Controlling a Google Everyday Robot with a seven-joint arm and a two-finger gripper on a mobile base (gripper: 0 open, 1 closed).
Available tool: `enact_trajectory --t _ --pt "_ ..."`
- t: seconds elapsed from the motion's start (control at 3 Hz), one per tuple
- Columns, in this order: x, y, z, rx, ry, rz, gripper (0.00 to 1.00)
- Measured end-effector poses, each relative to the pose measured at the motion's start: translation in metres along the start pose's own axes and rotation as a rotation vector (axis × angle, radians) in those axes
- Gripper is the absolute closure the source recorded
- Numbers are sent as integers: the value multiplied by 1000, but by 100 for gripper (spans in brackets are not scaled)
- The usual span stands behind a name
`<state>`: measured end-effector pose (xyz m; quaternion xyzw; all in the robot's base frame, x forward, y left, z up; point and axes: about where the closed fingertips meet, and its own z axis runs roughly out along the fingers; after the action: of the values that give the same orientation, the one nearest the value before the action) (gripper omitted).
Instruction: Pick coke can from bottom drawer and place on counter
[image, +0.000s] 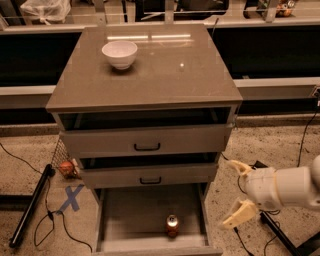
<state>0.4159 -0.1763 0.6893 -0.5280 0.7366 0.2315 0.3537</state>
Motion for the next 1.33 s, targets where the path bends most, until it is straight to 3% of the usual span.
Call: enact_trajectory --t 0.33,0.67,1.0,1.33 --pt "41 -5 64 45 -107 -20 0" --pt "65 -14 93 78 -131 -39 0" --pt "66 -14 93 78 -131 -38 0" --pt "76 -22 130 38 -148 -31 0"
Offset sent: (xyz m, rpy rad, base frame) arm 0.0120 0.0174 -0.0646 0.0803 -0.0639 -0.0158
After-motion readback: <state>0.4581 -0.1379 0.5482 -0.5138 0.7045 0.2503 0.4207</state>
